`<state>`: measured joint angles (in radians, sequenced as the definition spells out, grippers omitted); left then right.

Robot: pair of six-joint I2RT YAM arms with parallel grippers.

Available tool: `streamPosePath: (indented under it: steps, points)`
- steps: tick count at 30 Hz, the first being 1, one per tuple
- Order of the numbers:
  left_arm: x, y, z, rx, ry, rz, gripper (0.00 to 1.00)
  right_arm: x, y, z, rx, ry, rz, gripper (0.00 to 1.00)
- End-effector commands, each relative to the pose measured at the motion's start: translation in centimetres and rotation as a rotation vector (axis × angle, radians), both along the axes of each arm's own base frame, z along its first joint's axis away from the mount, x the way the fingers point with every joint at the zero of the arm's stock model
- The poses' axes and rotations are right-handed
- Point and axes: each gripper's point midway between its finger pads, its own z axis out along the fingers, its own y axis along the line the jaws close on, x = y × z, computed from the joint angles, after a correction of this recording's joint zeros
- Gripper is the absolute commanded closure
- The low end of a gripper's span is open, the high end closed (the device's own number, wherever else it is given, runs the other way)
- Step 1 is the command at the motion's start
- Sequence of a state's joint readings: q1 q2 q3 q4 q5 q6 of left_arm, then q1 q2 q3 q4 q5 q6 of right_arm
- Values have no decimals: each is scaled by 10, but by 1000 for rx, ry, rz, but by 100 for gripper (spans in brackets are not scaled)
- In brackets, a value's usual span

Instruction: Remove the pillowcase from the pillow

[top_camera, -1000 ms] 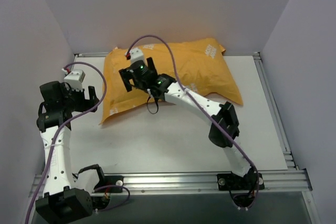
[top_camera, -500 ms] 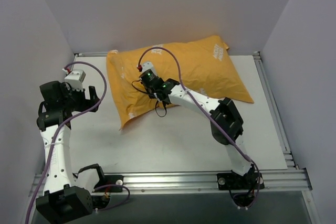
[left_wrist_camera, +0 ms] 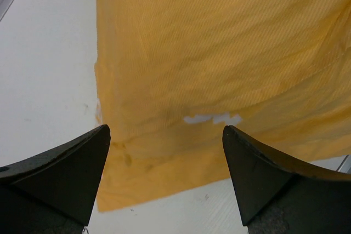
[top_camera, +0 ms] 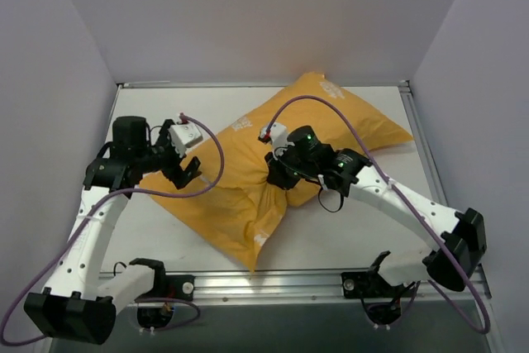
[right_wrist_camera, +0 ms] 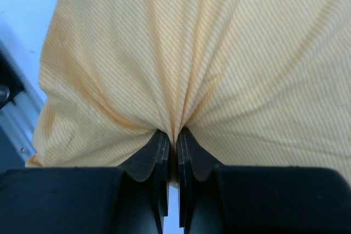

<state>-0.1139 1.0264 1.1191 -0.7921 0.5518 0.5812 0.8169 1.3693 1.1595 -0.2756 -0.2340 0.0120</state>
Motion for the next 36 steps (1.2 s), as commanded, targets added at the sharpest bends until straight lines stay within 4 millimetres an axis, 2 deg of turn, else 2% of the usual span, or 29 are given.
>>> streamPosePath:
  steps: [1, 2, 3, 4, 5, 7, 8, 9, 10, 12, 15, 17, 18, 19, 20, 21, 22, 23, 24, 25, 26, 27, 28, 29, 31, 32, 34, 35, 36]
  points:
    - [-19, -34, 5, 99, -54, -268, 6, -20, 0, 33, 115, -12, 106, 100]
    - [-39, -49, -6, 143, -29, -375, 6, -15, -7, 35, 107, -28, 66, 99]
    - [-43, -48, -13, 216, -59, -440, 6, -13, -13, 33, 106, -2, 14, 86]
    - [-49, -48, -26, 252, -33, -475, 6, -4, -23, 31, 102, 13, -43, 53]
    - [-56, -46, -36, 280, -4, -501, 6, 0, -30, 29, 96, 34, -81, 39]
    - [-59, -43, -47, 312, 10, -538, 6, 4, -47, 23, 96, 116, -208, 22]
    - [-62, -43, -53, 317, 21, -549, 6, 14, -64, 20, 91, 134, -302, 20]
    - [-61, -45, -54, 310, 23, -546, 6, 20, -86, 15, 60, 149, -456, 6]
    - [-58, -47, -55, 298, 23, -531, 6, 23, -103, 17, 53, 141, -549, 0]
    - [-46, -52, -55, 276, -1, -498, 6, 35, -159, 12, -24, 108, -814, 0]
    - [-34, -61, -64, 265, -3, -491, 6, 42, -206, -2, 7, 113, -1064, 0]
    - [-19, -62, -72, 285, -4, -445, 6, 43, -210, -26, 39, 171, -1084, 0]
    - [-16, -62, -74, 284, 3, -431, 6, 58, -214, -28, 88, 156, -1112, 1]
    - [-14, -62, -77, 289, 9, -430, 2, 64, -214, -44, 72, 190, -1117, 3]
    - [-14, -62, -76, 292, 5, -434, 8, 72, -214, -51, 69, 194, -1118, 7]
    - [-16, -63, -77, 291, 5, -449, 20, 90, -208, -49, 106, 166, -1101, 26]
    - [-19, -63, -78, 292, 7, -454, 32, 101, -202, -68, 74, 200, -1081, 40]
    - [-25, -62, -80, 296, 22, -464, 57, 117, -181, -64, 143, 210, -1007, 53]
    - [-28, -61, -82, 298, 30, -474, 67, 140, -165, -47, 206, 194, -959, 73]
    - [-33, -59, -84, 300, 37, -480, 75, 154, -148, -65, 202, 246, -917, 80]
    - [-40, -56, -92, 304, 63, -486, 89, 166, -124, -58, 252, 269, -845, 84]
    - [-44, -55, -96, 304, 76, -488, 94, 180, -104, -52, 279, 266, -797, 89]
    - [-49, -55, -95, 294, 75, -491, 98, 213, -76, -33, 313, 235, -738, 90]
    - [-58, -54, -100, 288, 103, -497, 98, 214, -37, -20, 317, 221, -652, 90]
    - [-71, -58, -94, 240, 115, -515, 98, 222, 9, 0, 302, 172, -528, 89]
    - [-77, -59, -93, 224, 132, -521, 98, 229, 51, 25, 337, 125, -451, 88]
    - [-84, -61, -89, 187, 150, -508, 98, 231, 83, 27, 347, 122, -381, 84]
    - [-85, -64, -86, 167, 153, -503, 98, 233, 96, 54, 395, 86, -354, 82]
    - [-85, -66, -84, 141, 172, -473, 98, 231, 101, 54, 394, 93, -349, 68]
